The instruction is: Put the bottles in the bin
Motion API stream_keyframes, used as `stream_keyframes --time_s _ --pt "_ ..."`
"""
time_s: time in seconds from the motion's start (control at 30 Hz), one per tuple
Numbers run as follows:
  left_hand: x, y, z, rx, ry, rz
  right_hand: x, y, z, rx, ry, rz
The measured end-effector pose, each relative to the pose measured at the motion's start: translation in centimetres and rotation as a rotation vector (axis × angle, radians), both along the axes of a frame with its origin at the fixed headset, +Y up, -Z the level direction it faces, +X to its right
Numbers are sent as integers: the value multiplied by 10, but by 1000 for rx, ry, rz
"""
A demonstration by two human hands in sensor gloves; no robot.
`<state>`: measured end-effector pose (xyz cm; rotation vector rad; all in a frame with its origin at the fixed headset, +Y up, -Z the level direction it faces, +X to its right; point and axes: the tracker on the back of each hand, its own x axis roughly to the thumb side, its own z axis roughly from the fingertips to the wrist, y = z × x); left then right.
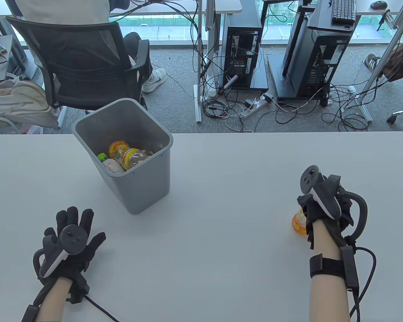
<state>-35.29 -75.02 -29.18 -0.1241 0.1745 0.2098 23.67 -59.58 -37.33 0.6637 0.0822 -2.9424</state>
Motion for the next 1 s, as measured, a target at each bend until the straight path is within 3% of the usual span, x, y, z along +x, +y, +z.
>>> stream_keyframes --time_s 0.43,0.53,0.73,1.0 --pt "-4 0 0 12 -2 26 -144 98 6 514 325 -208" --pt "-3 -1 1 12 -11 16 -180 105 13 614 408 -297" --pt "-1 -1 1 15 -23 6 -247 110 27 711 618 -280" --pt "-3 -1 1 18 -15 17 -319 93 26 642 765 -275"
